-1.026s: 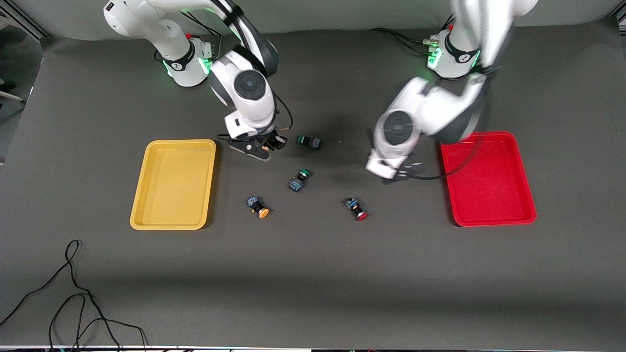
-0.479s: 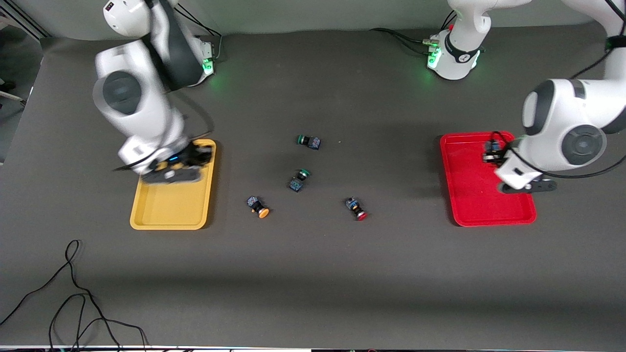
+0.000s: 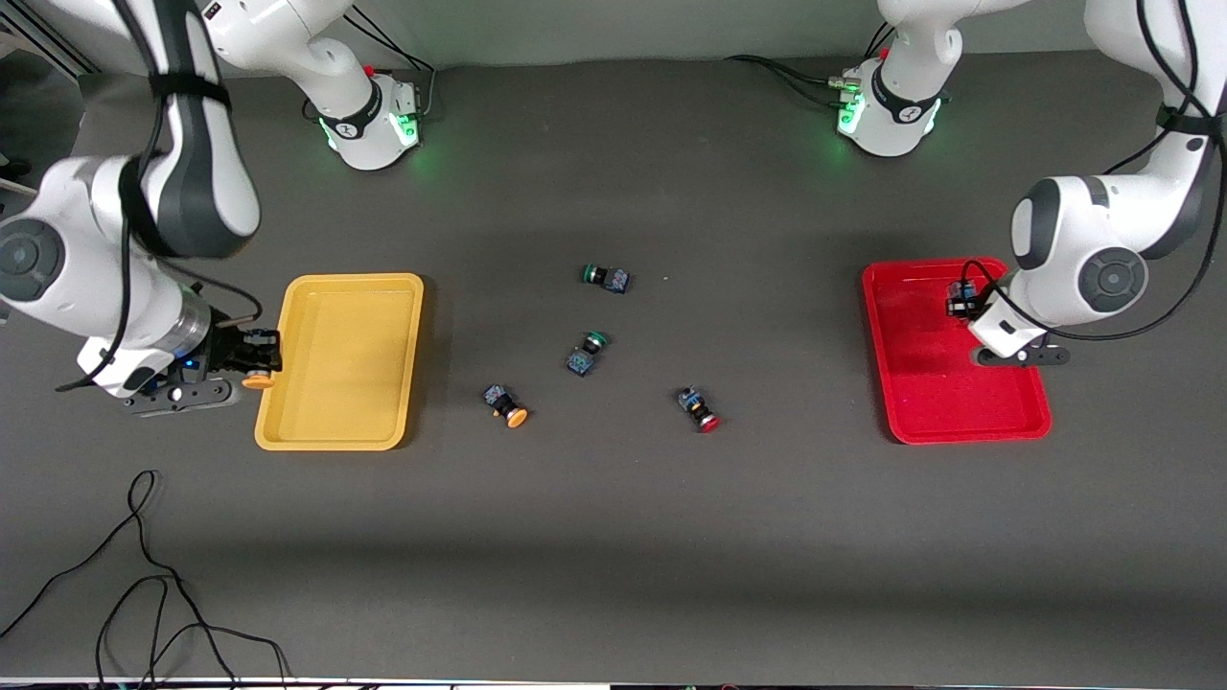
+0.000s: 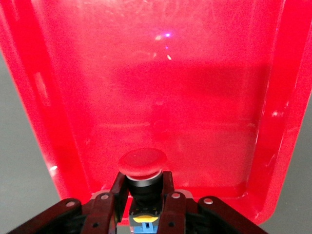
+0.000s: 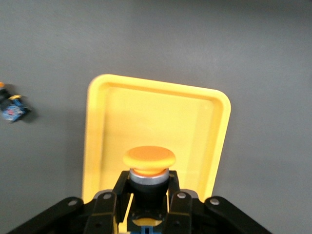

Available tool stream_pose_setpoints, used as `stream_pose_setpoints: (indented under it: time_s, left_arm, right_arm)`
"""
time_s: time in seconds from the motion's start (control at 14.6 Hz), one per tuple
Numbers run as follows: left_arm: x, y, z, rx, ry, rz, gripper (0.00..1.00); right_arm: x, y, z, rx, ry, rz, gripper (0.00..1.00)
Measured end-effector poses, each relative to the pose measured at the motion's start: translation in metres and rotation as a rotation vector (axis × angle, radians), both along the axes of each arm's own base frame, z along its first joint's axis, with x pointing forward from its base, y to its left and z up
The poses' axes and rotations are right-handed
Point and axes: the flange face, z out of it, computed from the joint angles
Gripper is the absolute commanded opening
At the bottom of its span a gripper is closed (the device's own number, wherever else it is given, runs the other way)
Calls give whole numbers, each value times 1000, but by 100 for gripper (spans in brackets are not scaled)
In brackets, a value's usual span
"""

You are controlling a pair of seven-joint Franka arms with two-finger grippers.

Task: Place red and yellow buttons in trays
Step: 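Put the buttons into the matching trays with the right and left grippers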

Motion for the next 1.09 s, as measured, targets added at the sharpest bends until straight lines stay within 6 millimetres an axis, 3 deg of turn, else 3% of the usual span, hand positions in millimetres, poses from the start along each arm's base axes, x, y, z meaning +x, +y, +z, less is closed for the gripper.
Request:
stream_pose_setpoints:
  time_s: [0.07,0.14,0.21,0.41,0.55,0.62,0.68,0.75,0.89,1.03,1.09]
  left_arm:
    - [-3,-1,-4,-2,-5,-3,22]
    - [-6,-2,-7,-4,-4,-4,82]
    - [-8,-2,-10,-4,-2,-5,99]
    - [-5,-1,0,1,17,0,100]
    - [12,-6,35,15,62,-3,100]
    - [26,-15,61,19,72,-7,100]
    - [39,-30,89,22,70,-2,100]
    - [51,-53,115,27,66,8,100]
    - [65,-121,154,43,59,38,100]
    - [77,-208,168,40,38,124,100]
    - [84,-248,163,48,28,172,100]
  right_arm:
    - [-5,-18,-27,8,-2,4,9]
    - [-11,-32,-55,4,-5,5,9]
    - [-19,-41,-84,-8,-10,6,9]
    - [-38,-46,-148,-33,-7,14,9]
    - [-41,-45,-174,5,-2,18,13]
    - [-43,-45,-183,25,-3,23,42]
    - [-43,-45,-190,36,-4,29,85]
    - [-41,-45,-194,39,-6,29,100]
    - [-34,-42,-189,39,-21,34,100]
    - [-23,-37,-180,52,-30,44,100]
    - [-18,-34,-174,65,-26,49,100]
